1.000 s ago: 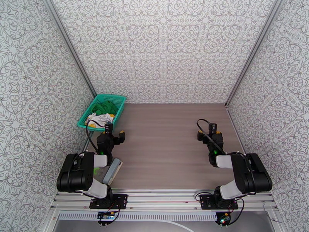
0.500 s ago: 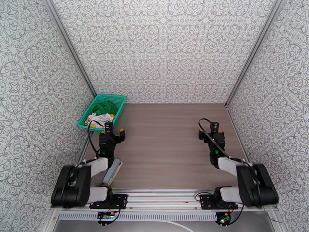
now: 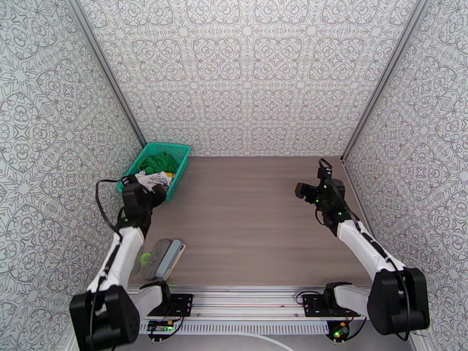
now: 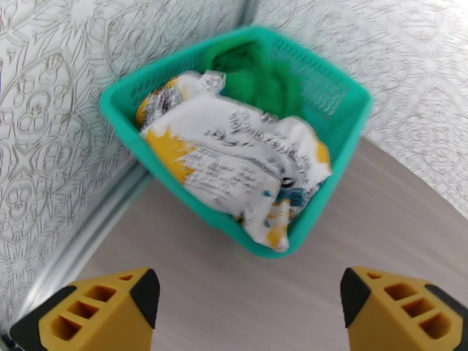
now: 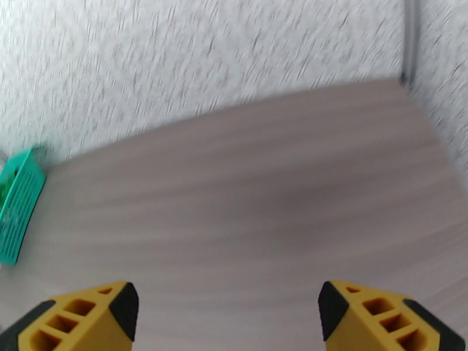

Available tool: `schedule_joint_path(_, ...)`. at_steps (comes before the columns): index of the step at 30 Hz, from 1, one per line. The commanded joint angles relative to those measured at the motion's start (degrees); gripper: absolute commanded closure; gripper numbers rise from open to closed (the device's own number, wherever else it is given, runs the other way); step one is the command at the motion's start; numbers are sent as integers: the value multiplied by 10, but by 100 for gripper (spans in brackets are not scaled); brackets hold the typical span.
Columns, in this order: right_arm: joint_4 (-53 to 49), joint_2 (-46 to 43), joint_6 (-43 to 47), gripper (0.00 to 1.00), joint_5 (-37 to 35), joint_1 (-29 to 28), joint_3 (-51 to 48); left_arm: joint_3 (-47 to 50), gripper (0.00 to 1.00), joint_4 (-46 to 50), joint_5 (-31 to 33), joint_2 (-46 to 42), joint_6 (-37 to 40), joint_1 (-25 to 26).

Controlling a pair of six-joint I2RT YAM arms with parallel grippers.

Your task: Fold and stack the mixed laundry pile

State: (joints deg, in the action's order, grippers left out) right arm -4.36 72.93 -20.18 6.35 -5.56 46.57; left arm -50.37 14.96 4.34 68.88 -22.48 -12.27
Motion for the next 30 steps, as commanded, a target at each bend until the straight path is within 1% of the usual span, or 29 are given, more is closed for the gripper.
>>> schedule_joint_path(1, -92, 12, -10, 17, 49, -12, 41, -94, 16, 151, -32, 67, 4, -9)
schedule_joint_path(3, -100, 16, -8, 17, 53, -18, 48, -150, 16, 174, -19, 114, 12, -15)
schedule_joint_path(7, -112, 25, -2, 17, 58, -26, 58, -256, 18, 202, -13, 206, 19, -23)
schedule_joint_path(11, -126, 35, 0, 18, 58, -30, 69, -355, 16, 255, 12, 303, 15, -19)
schedule_joint_path(17, -131, 50, -1, 18, 55, -37, 77, -447, 10, 316, 73, 412, -7, 2)
schedule_joint_path(19, -132, 56, -1, 18, 53, -37, 78, -470, 10, 332, 89, 444, -12, 9)
schedule_joint_path(24, -134, 70, 0, 18, 53, -38, 85, -497, 19, 328, 82, 486, -16, 14)
schedule_joint_path(27, -139, 73, 2, 18, 56, -40, 88, -511, 19, 327, 80, 482, -10, 17)
schedule_joint_path(28, -142, 74, 3, 18, 55, -40, 91, -516, 17, 329, 82, 477, -8, 18)
schedule_joint_path(30, -143, 75, 4, 18, 55, -41, 94, -531, 15, 330, 99, 469, 4, 20)
